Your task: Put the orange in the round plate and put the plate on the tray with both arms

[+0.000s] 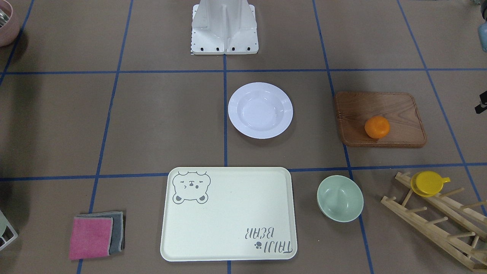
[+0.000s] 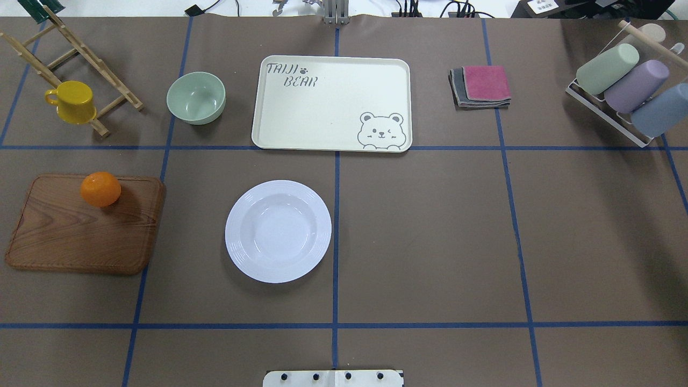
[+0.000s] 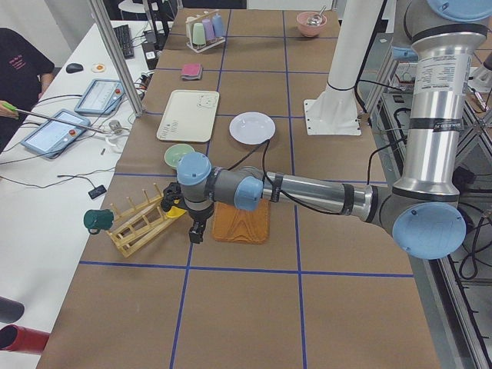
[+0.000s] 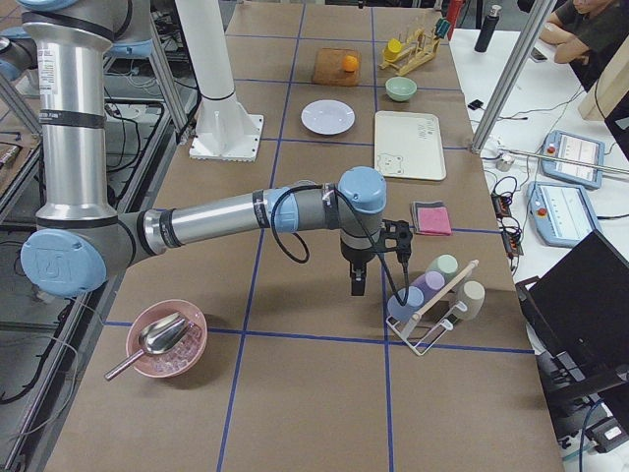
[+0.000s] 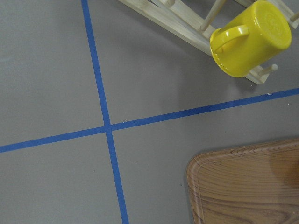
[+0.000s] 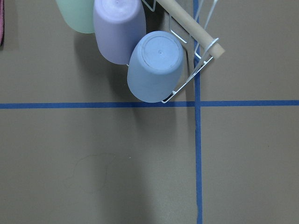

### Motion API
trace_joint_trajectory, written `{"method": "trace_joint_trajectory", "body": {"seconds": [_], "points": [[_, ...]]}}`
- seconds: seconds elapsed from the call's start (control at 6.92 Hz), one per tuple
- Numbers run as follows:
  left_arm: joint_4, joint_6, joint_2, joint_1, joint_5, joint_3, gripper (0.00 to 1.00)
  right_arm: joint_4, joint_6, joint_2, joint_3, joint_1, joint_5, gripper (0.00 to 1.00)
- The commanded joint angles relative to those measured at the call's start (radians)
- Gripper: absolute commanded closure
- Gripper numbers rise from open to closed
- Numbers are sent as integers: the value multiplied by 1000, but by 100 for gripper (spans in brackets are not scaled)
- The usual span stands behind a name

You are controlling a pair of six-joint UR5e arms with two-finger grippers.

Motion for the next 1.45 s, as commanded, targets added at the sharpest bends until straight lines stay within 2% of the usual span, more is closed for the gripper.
{"method": "trace_joint_trajectory", "body": {"seconds": [0.0,0.29,0.43,0.58,0.72,0.87,1.01,1.16,1.3], "points": [[1,-5,-4,1,6,0,0,4,0,11,22,-2,-2,0],[-3,-146,-44,7,6,-6,0,137,24,19,19,-20,39,0],[-5,-225,-94,57,10,-6,0,246,107,52,11,-94,92,0],[-3,-282,-139,114,13,-5,1,309,278,56,4,-182,159,0],[-8,-383,-169,159,13,-6,2,404,477,123,2,-242,209,0],[-9,-436,-173,194,38,-34,2,465,591,151,16,-349,209,0],[-9,-511,-173,243,71,-55,2,642,743,154,2,-401,205,0],[-34,-548,-171,277,72,-55,2,825,1110,186,-7,-438,179,0],[-98,-623,-161,314,81,-51,2,1021,1445,239,-15,-550,36,0]]}}
